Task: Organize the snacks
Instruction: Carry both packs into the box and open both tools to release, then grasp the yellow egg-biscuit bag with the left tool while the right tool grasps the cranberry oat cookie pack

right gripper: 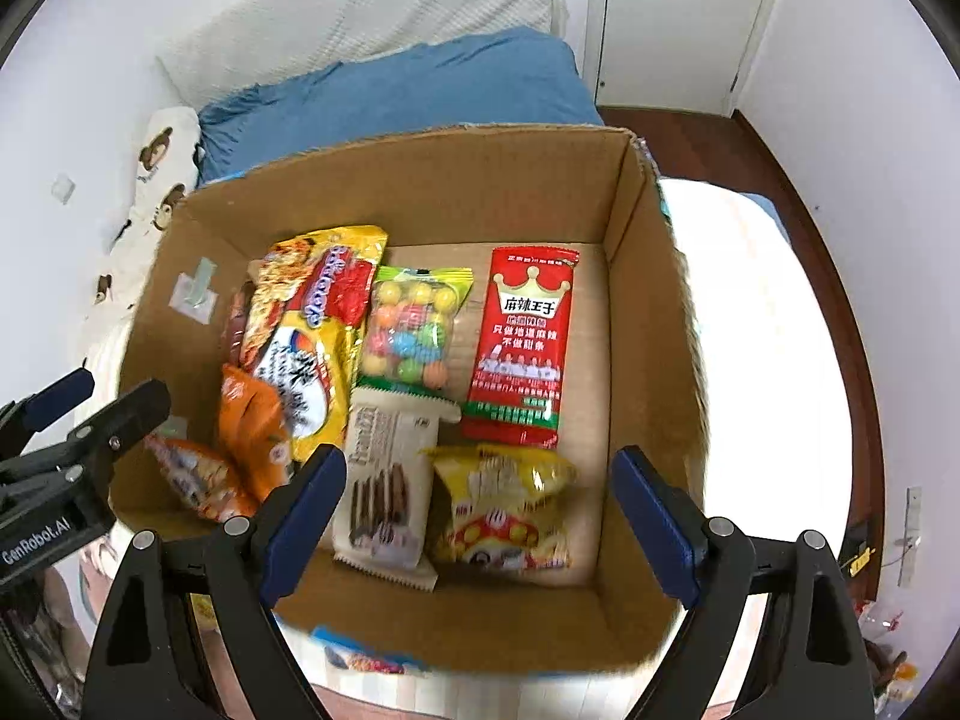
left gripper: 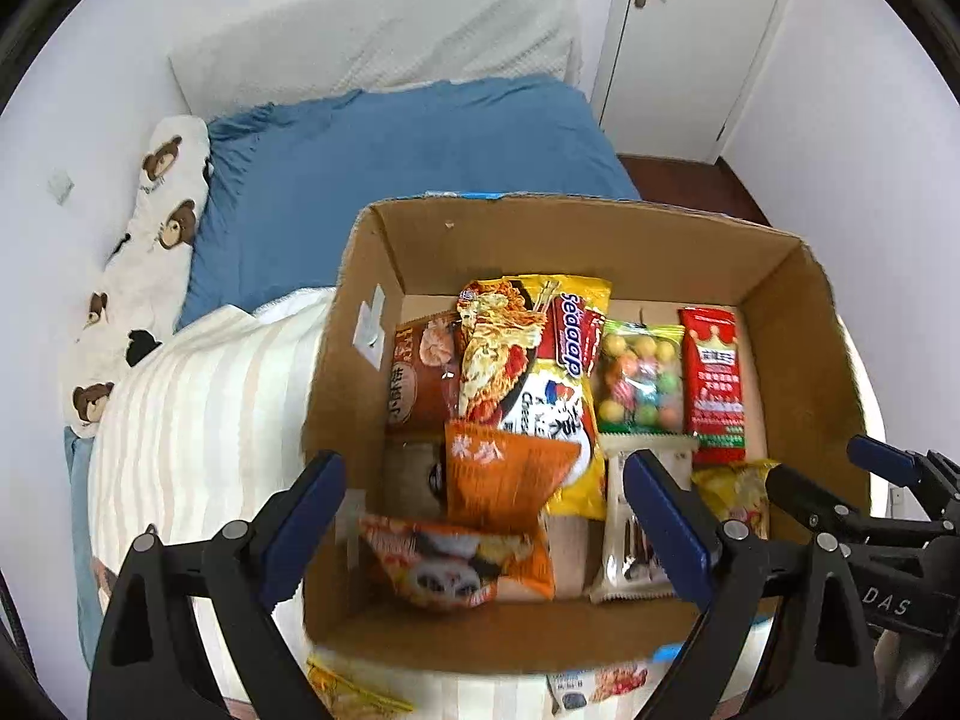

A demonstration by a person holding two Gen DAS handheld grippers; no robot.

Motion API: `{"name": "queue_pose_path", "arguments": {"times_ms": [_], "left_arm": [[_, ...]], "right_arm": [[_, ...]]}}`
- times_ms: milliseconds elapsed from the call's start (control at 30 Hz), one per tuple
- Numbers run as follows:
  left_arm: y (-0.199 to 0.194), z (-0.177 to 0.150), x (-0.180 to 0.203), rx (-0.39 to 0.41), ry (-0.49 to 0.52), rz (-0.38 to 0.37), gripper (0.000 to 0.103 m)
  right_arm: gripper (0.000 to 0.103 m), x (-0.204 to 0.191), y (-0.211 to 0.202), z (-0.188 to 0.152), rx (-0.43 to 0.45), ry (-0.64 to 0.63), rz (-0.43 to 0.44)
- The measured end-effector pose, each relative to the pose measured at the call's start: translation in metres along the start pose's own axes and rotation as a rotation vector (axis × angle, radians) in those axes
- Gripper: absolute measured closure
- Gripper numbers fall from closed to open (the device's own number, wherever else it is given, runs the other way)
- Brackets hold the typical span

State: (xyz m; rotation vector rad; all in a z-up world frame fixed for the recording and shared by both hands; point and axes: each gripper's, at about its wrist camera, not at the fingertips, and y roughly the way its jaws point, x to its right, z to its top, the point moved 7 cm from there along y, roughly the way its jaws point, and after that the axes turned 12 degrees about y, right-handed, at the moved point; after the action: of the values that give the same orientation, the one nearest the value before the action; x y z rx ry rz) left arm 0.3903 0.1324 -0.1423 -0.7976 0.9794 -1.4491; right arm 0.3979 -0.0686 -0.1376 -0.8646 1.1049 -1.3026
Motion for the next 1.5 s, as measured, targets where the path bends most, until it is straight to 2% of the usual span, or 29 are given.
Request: {"name": "queue_pose_path", "arguments": {"times_ms": [367,667,833,900,1000,1100,1200,1333,1433,1500], "left_arm": [[-0.075,-0.037,0.014,0.148,0.020,0.042,0.008],[-0.121,-0.064,0.021,0.231,0.011,0.053,0.008],[-0.134,-0.075,0.022,0.251,-0.016,0.025,0.008],[-0.136,-0.078,0.021,0.255,-0.023,0.013,0.008],[-0.130,-0.086,0.012,0.233,-0.046,-0.035,0.000],[-0.117,-0.103,-0.007,0.208,-0.105,-0.051,0.000],[-0.093,-0.130,-0.034,0.140,-0.166,-0.032,0.000],[-0.056,-0.179,-0.078,0.016,-0.231,0.049,0.000],[-0.033,-0.209,-0.097,-0.066,-0.229,0.084,0.000],[-0.021,-0.218,-0.098,-0.103,-0.198,0.081,0.000]], "right_arm": [[0.011,0.003,-0.078,-0.044,0.153,-0.032,0.040],[0.011,0.007,-0.128,-0.077,0.217,-0.022,0.081],[0.011,0.004,-0.148,-0.092,0.237,-0.024,0.104],[0.006,0.003,-0.149,-0.097,0.223,-0.013,0.124],[0.004,0.001,-0.139,-0.107,0.180,0.012,0.165],[0.004,-0.002,-0.111,-0.124,0.104,0.033,0.193],[0.004,-0.010,-0.069,-0.144,0.010,0.041,0.194],[0.004,-0.023,-0.004,-0.165,-0.086,0.032,0.151],[0.004,-0.033,0.036,-0.174,-0.143,0.002,0.116],[0.004,-0.040,0.054,-0.177,-0.165,-0.028,0.091]]}}
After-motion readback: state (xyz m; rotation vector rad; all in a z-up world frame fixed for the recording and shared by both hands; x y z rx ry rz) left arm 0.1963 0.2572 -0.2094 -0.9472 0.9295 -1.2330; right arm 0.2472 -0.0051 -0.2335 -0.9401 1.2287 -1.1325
